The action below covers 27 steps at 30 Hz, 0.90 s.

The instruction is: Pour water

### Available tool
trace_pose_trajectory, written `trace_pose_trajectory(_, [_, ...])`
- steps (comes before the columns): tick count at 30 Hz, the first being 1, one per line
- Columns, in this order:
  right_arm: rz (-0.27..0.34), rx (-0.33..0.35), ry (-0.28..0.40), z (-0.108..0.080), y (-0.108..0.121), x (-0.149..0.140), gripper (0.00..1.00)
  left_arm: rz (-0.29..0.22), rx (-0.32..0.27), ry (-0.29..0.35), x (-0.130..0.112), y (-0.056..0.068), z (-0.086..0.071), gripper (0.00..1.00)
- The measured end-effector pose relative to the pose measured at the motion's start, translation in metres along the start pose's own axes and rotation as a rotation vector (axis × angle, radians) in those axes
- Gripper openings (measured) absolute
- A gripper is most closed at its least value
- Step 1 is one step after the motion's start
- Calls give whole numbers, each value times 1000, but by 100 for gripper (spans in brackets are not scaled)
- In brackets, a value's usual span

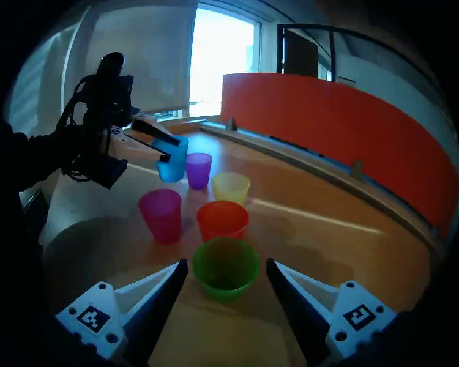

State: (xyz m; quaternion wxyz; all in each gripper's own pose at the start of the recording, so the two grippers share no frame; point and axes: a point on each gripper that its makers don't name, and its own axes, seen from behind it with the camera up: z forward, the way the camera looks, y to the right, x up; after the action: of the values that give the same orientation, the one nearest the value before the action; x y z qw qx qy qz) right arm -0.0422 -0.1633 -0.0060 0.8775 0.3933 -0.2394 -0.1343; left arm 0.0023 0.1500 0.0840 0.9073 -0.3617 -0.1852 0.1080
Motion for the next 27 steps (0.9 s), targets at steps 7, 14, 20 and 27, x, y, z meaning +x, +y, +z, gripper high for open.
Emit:
trace_pose_trajectory(7, [-3, 1, -12, 2, -1, -7, 100, 1, 1, -1, 2, -2, -3, 87])
trace_pose_trajectory(14, [-7, 8, -27, 13, -1, -14, 100, 2, 1, -6, -1, -1, -4, 87])
trace_pose_trajectory(20, [-17, 13, -41, 25, 1, -20, 99, 0, 6, -6, -1, -3, -5, 87])
trace_pose_trajectory(27, [-9, 14, -47, 39, 3, -26, 99, 0, 7, -6, -2, -4, -7, 87])
